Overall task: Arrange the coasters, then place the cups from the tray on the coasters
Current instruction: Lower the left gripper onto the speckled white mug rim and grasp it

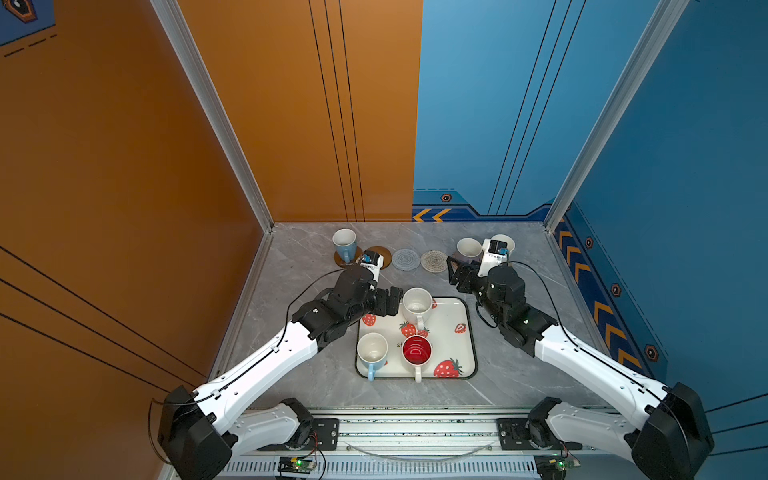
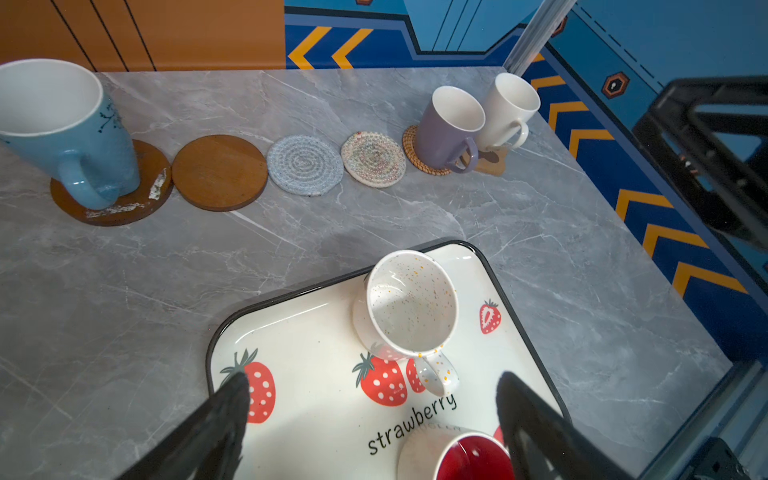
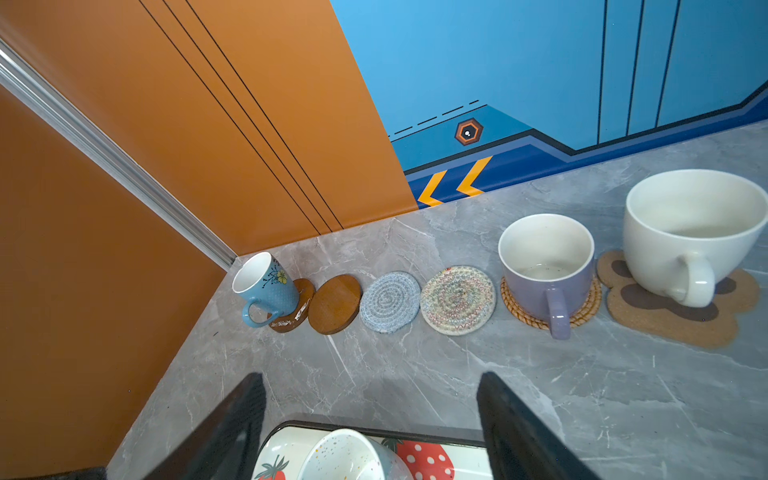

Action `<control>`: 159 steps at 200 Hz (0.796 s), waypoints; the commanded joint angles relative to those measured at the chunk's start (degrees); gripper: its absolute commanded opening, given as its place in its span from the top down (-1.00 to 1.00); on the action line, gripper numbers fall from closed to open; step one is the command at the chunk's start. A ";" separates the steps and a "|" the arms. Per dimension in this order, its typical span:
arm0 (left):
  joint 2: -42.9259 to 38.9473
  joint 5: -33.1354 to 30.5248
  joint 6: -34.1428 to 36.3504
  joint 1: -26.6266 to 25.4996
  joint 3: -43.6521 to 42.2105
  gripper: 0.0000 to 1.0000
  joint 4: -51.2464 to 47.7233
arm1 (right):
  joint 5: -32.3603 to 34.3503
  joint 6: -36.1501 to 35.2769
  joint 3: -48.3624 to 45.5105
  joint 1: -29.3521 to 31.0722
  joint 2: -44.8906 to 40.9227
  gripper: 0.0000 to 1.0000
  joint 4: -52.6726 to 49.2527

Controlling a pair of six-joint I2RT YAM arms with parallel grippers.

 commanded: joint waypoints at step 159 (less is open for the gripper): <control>20.36 4.38 -2.54 -7.65 13.77 -0.51 -14.29 | -3.33 4.02 -5.57 -5.93 -3.84 -0.58 2.17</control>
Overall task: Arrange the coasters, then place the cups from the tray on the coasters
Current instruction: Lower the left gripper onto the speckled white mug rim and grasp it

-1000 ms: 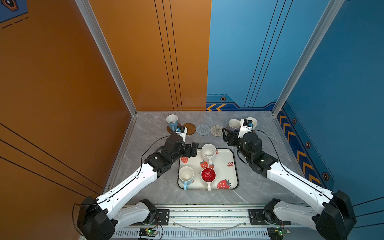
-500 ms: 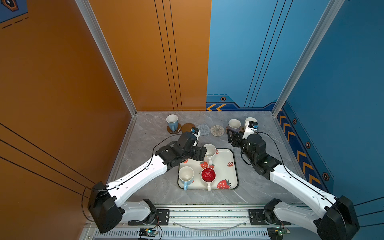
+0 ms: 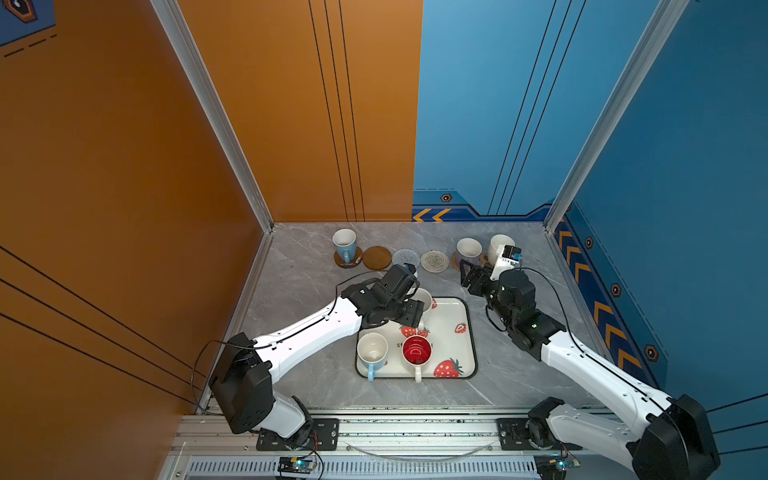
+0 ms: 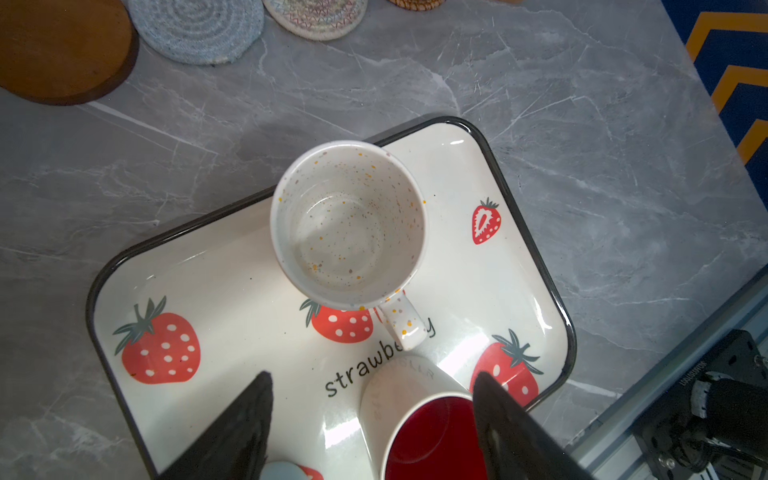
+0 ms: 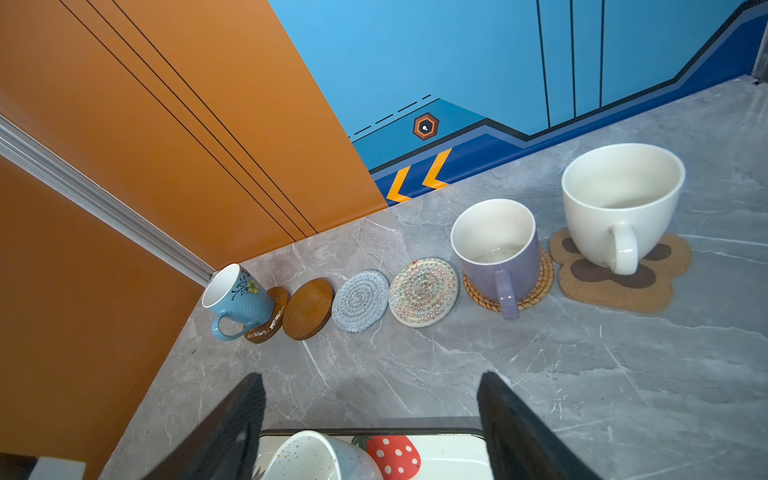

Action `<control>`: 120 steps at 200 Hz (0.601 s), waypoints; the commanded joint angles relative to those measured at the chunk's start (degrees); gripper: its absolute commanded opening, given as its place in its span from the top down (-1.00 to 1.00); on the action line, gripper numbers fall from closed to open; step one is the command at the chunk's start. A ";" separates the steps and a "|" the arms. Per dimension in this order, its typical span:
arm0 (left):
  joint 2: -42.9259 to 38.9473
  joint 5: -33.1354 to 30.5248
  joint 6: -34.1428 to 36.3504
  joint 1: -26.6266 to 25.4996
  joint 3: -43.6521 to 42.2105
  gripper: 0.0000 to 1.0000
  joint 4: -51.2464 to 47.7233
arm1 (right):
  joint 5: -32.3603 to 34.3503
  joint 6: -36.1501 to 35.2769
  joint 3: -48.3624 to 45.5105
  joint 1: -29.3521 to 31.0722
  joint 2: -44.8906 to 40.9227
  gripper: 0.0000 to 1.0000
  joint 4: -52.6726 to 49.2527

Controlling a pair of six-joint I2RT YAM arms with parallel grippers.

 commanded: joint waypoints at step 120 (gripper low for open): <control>8.15 3.82 -1.70 -1.33 4.72 -0.39 -2.40 | -2.04 2.16 -1.41 -1.40 -0.73 -0.58 2.35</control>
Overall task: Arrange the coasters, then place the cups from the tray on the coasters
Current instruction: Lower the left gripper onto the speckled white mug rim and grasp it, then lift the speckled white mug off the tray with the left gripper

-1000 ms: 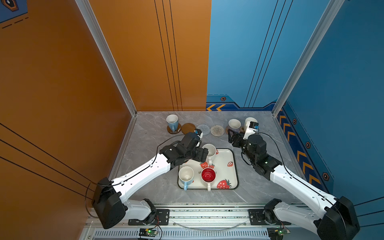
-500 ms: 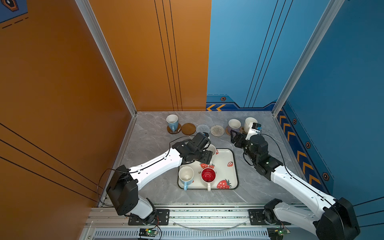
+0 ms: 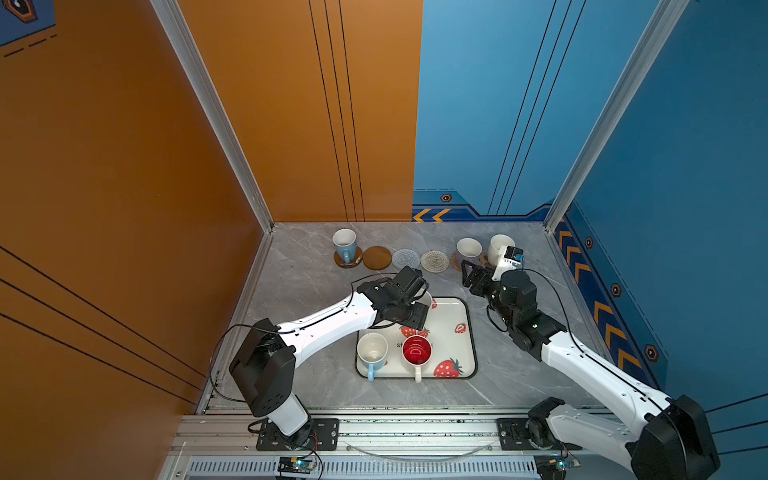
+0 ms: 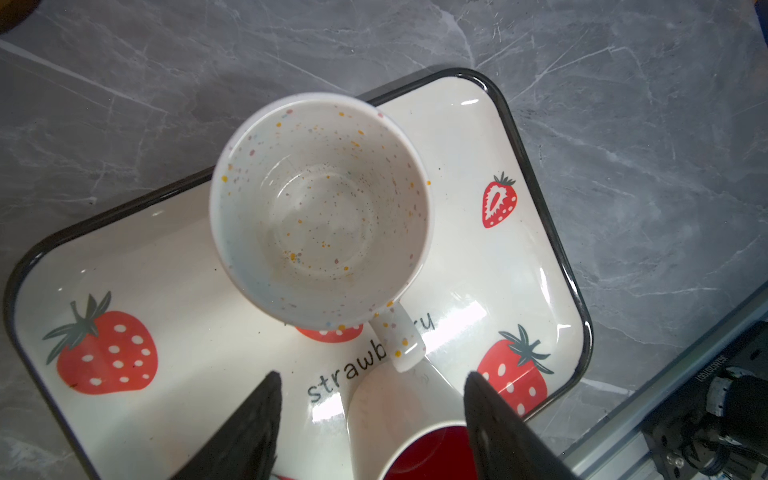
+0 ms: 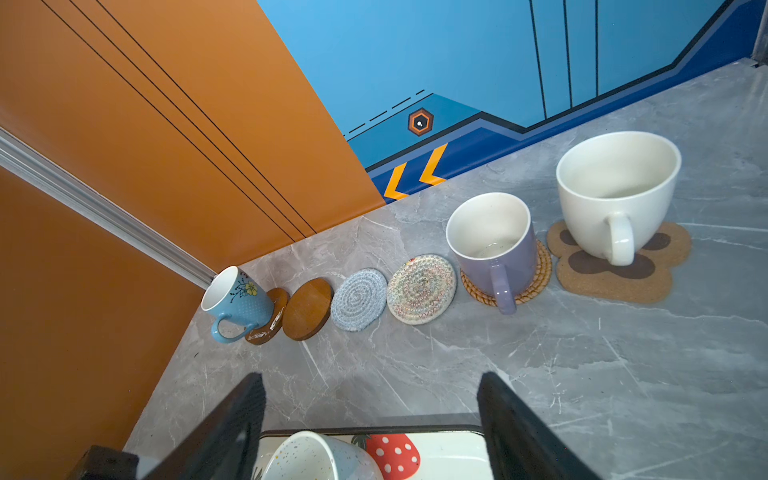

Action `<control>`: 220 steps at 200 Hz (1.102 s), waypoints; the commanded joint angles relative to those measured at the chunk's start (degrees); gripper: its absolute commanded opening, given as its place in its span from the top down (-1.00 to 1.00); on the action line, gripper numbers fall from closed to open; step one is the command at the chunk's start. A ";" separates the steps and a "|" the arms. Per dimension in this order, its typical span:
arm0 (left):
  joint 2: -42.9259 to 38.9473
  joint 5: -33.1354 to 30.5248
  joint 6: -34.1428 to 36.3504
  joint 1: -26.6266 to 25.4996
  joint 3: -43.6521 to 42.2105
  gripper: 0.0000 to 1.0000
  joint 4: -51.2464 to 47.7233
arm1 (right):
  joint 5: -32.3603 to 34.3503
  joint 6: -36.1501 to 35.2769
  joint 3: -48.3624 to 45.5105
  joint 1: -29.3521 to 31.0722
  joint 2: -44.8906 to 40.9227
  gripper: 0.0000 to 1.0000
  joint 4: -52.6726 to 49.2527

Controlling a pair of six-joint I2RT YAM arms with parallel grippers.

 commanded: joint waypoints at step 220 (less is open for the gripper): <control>9.68 1.60 -0.52 -0.79 5.67 -0.14 -2.05 | -2.43 1.59 -0.92 -1.98 -0.29 -0.58 1.39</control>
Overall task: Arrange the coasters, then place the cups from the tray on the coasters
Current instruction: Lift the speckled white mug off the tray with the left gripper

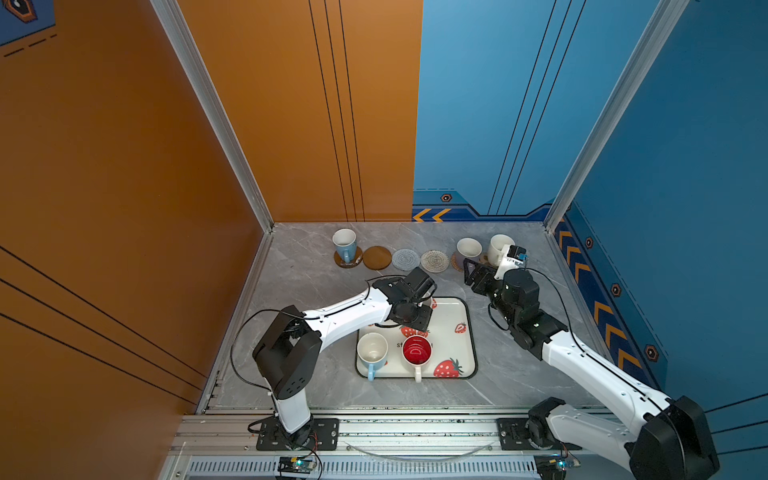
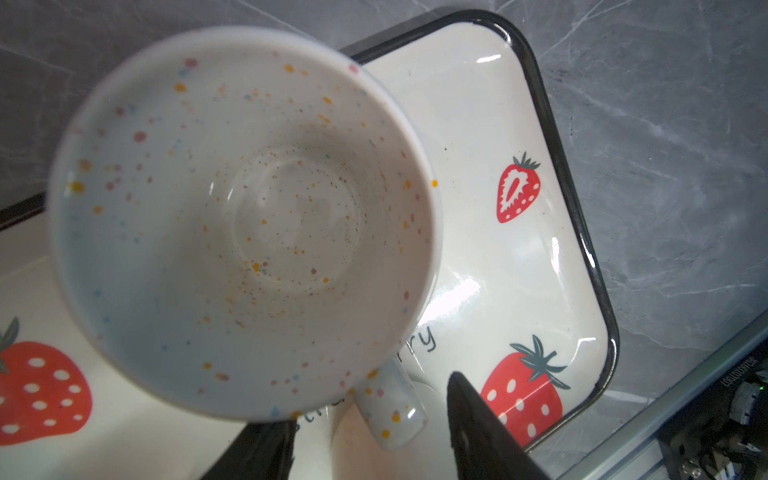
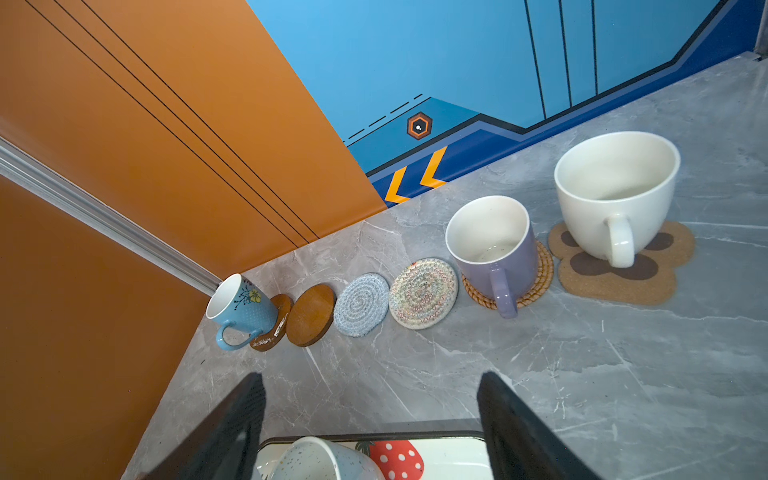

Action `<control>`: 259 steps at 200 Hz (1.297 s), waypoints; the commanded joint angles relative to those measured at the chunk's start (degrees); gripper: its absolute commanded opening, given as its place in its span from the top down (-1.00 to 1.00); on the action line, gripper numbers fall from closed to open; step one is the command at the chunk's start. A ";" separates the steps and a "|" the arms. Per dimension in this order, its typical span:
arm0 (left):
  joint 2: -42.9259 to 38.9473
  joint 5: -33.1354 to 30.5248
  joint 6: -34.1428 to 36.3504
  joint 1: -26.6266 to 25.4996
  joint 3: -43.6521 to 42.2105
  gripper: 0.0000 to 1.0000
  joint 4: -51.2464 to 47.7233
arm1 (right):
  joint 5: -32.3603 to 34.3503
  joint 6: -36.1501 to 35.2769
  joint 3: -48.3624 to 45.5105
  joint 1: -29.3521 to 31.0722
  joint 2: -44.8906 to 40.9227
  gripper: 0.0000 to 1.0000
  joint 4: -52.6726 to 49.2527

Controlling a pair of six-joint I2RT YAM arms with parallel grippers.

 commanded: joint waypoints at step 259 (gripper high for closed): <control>3.96 -5.13 -0.48 0.80 1.31 0.42 -3.49 | -1.72 1.08 -1.06 -1.02 -0.22 -0.58 0.91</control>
